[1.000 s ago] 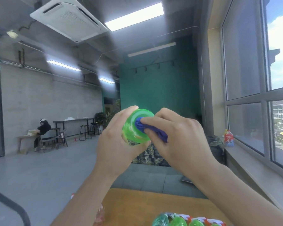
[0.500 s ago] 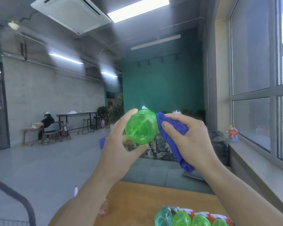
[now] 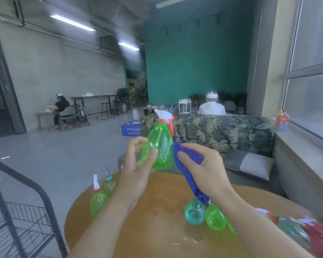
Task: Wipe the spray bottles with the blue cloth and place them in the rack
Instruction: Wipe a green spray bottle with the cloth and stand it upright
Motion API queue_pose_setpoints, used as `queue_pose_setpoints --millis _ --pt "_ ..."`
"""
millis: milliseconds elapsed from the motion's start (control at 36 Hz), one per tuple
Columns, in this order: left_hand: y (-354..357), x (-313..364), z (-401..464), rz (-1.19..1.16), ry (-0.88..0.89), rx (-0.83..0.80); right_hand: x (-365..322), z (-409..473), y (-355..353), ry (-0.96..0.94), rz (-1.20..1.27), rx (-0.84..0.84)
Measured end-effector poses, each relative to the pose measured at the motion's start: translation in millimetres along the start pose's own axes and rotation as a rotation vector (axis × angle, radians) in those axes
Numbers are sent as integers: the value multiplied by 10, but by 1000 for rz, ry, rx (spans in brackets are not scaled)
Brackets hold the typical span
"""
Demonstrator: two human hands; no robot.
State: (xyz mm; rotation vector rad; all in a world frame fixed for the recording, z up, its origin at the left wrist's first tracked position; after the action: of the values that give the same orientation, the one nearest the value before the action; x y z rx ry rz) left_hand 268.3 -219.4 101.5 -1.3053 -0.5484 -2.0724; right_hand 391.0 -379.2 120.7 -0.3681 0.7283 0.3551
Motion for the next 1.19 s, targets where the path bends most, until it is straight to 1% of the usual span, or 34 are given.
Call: queue_pose_setpoints --millis 139,278,417,528,667,806,944,1111,1194 --pt "-160 -517 -26 63 -106 26 472 -119 242 104 15 -53" --pt "-292 -1061 -107 153 -158 34 910 -307 593 208 20 -135" --pt "-454 -1597 -134 145 -232 89 1360 -452 920 309 52 -188" --pt "-540 -1918 -132 211 -254 92 1694 -561 1158 397 96 -216" --pt "-653 -2306 -150 253 -266 121 2110 -710 1441 476 76 -261" --pt "-806 -2754 -207 263 -327 165 2459 -864 1755 508 102 -285" --pt "-1023 -3160 -294 246 -413 204 2667 -950 2061 574 136 -316" --pt "-1256 -3389 -273 301 -400 247 2814 -951 2417 569 140 -363" --pt "-1403 -3450 -233 388 -375 279 2885 -932 2558 577 163 -367"
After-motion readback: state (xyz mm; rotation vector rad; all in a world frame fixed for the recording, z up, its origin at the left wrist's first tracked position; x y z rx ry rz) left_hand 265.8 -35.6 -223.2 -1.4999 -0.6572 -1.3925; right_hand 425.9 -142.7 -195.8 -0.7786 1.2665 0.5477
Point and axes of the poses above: each hand's wrist, its own z-axis towards the middle knuckle, its own y-axis out of the palm, x = y × z, the point moved 4 cm from there along z, towards the middle knuckle, and after that the axes turned 8 degrees about -y, right-handed, at the moved point
